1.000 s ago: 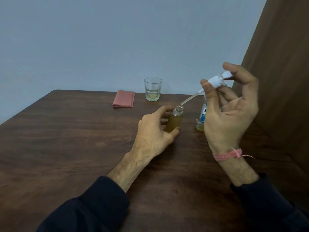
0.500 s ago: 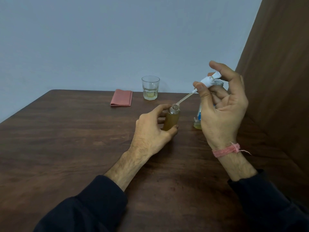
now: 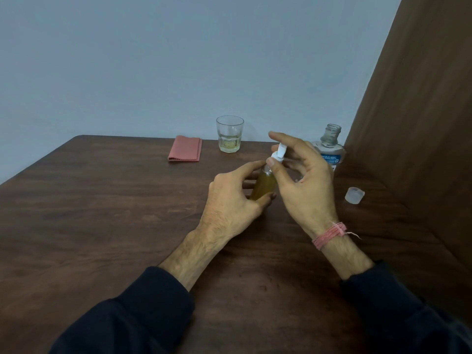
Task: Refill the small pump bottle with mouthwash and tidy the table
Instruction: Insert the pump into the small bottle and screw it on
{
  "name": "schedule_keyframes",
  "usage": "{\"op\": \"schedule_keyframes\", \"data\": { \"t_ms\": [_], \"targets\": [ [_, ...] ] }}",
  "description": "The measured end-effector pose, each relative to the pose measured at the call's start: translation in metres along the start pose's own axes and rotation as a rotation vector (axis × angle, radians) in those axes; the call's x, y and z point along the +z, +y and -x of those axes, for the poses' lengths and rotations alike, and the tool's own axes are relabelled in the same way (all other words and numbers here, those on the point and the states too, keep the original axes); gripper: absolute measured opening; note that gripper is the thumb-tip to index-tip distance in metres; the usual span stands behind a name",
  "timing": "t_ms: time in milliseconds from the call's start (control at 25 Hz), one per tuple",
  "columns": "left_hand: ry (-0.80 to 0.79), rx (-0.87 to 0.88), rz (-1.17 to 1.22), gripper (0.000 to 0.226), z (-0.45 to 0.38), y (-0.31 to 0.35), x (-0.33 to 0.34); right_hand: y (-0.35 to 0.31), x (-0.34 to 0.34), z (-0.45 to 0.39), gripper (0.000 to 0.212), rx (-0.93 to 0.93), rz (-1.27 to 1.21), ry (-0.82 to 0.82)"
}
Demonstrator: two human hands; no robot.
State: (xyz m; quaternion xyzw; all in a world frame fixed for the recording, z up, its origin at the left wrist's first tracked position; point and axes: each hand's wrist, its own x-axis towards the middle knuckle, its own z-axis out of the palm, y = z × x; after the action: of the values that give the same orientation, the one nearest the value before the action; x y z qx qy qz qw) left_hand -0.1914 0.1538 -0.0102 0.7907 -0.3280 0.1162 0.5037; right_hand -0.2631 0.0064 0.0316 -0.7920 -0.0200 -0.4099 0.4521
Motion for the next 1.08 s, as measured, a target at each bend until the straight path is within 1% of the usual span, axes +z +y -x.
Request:
{"op": "schedule_keyframes", "data": {
  "t_ms": [120, 240, 360, 480, 560, 640, 880, 1000, 1080],
  "targets": [
    [0.010, -0.016, 0.015, 0.067, 0.000, -0.001, 0.002, 0.001, 0.003, 0.003, 0.063, 0.112, -0.075, -0.033],
    [0.016, -0.073, 0.082, 0.069, 0.000, -0.001, 0.000, 0.002, 0.004, 0.004, 0.074, 0.183, -0.163, -0.051],
    [0.020, -0.096, 0.111, 0.069, -0.001, -0.002, 0.000, 0.004, 0.007, 0.005, 0.071, 0.202, -0.254, -0.053],
    [0.024, -0.104, 0.108, 0.067, -0.001, -0.001, 0.001, 0.008, 0.007, 0.004, 0.068, 0.229, -0.296, -0.014],
    [0.016, -0.112, 0.103, 0.069, -0.001, 0.000, 0.000, 0.011, 0.006, 0.003, 0.063, 0.260, -0.308, 0.018],
    [0.002, -0.115, 0.093, 0.071, -0.002, -0.001, 0.000, 0.012, 0.007, 0.003, 0.053, 0.273, -0.312, 0.028],
    [-0.010, -0.144, 0.093, 0.074, -0.002, 0.000, -0.001, 0.018, 0.012, 0.003, 0.028, 0.239, -0.312, 0.018],
    [-0.007, -0.153, 0.114, 0.074, -0.002, 0.000, -0.002, 0.020, 0.013, 0.003, 0.021, 0.249, -0.299, 0.029],
    [-0.010, -0.162, 0.144, 0.075, -0.002, 0.001, -0.002, 0.020, 0.012, 0.003, 0.020, 0.267, -0.346, 0.029]
  ]
}}
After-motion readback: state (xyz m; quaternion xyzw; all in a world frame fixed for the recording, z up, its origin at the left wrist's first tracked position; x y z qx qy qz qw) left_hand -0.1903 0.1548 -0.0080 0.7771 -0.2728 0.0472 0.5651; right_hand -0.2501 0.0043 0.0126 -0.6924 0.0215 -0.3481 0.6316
